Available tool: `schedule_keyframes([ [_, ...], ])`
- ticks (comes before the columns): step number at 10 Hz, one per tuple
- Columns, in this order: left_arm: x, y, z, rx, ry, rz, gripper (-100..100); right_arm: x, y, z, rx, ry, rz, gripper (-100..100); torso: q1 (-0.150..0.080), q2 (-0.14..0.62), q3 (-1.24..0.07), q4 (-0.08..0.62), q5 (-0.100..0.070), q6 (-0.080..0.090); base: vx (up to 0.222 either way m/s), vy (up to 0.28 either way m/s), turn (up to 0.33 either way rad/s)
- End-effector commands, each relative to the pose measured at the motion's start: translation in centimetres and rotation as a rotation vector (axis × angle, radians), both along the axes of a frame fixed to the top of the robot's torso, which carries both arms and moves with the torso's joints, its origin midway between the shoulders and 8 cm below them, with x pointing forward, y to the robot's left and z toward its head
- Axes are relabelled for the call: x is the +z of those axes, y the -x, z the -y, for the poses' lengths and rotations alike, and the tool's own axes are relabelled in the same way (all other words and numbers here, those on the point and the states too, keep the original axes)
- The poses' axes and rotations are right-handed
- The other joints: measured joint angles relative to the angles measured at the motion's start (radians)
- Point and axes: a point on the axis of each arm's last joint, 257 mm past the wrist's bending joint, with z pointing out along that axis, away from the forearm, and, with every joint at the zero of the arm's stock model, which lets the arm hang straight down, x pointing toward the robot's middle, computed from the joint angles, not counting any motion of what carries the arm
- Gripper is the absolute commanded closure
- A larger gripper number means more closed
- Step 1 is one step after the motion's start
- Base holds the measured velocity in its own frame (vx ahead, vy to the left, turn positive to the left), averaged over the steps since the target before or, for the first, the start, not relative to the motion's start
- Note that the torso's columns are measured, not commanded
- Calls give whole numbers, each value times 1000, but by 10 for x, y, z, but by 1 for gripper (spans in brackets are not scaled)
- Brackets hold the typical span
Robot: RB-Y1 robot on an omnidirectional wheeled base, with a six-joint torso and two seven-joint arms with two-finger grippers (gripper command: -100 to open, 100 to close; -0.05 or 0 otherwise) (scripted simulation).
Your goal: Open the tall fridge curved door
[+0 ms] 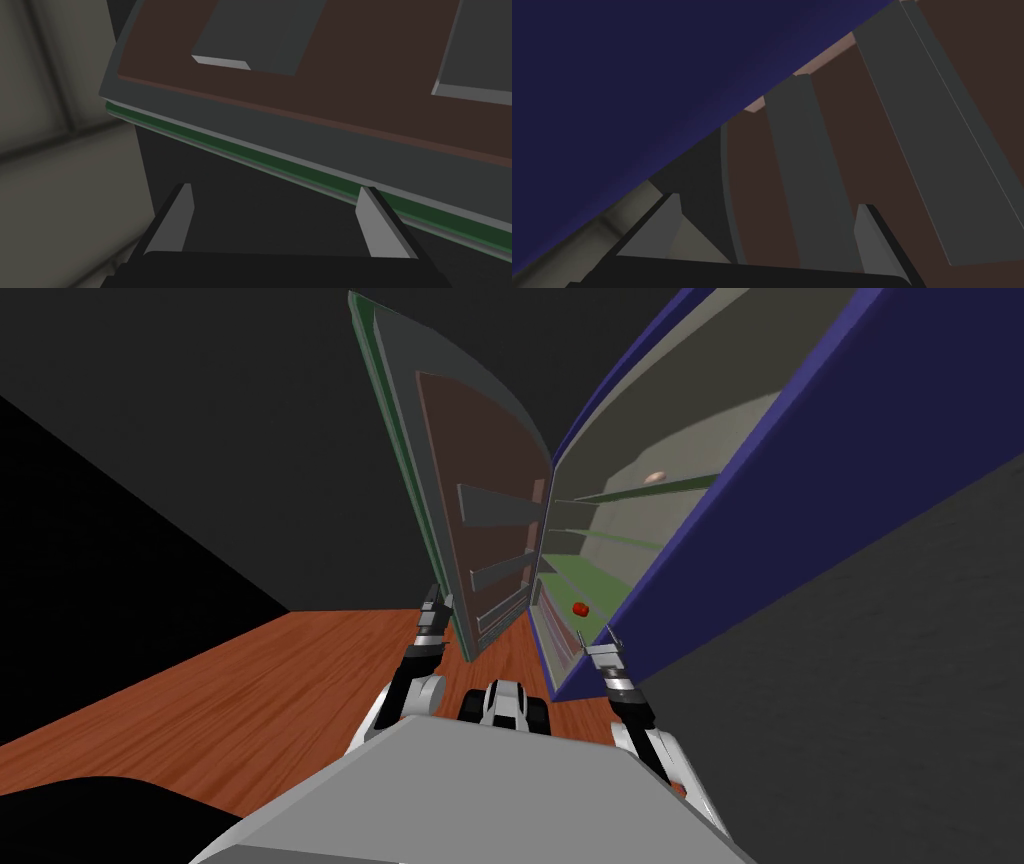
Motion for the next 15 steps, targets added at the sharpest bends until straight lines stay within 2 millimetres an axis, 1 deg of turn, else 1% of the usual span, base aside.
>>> schedule_keyframes([
  [1, 0, 0, 0, 0, 0, 0, 0, -10, -4, -4, -13, 66, -17, -100, -5, 7, 4, 3, 0, 6, 32, 106, -37],
  [2, 0, 0, 0, 0, 0, 0, 0, -15, -5, -4, -20, 92, -24, -100, -10, 14, 8, 5, -1, 8, 32, 87, -52],
  [3, 0, 0, 0, 0, 0, 0, 0, -23, -8, -3, -35, 142, -38, -100, -12, 17, 11, 6, -2, 9, 29, 114, -59],
  [5, 0, 0, 0, 0, 0, 0, 0, -34, -11, -3, -52, 204, -57, -100, -9, 17, 10, 6, -1, 9, 0, 111, -51],
  [7, 0, 0, 0, 0, 0, 0, 0, -41, -13, -3, -64, 238, -68, -100, -10, 15, 9, 6, -1, 9, -3, 85, -32],
  [8, 0, 0, 0, 0, 0, 0, 0, -38, -12, -3, -59, 224, -64, -100, -11, 14, 8, 5, -1, 9, 4, 38, -7],
  [10, 0, 0, 0, 0, 0, 0, 0, -28, -17, 7, -71, 231, -66, -100, -12, 12, 7, 5, -2, 8, 61, 34, 52],
  [11, 0, 0, 0, 0, 0, 0, 0, -31, -15, 4, -67, 232, -65, -100, -10, 12, 7, 5, -1, 9, 35, 18, 9],
  [12, 0, 0, 0, 0, 0, 0, 0, -39, -12, -3, -60, 228, -65, 100, -10, 15, 9, 6, -1, 9, -47, -35, -68],
  [14, 0, 0, 0, 0, 0, 0, 0, -33, -13, 4, -86, 228, -66, 100, -11, 18, 11, 7, -2, 9, -10, 50, -32],
  [15, 0, 0, 0, 0, 0, 0, 0, -32, -13, 7, -98, 228, -67, 100, -2, 14, 9, 6, 1, 9, 40, 230, -84],
])
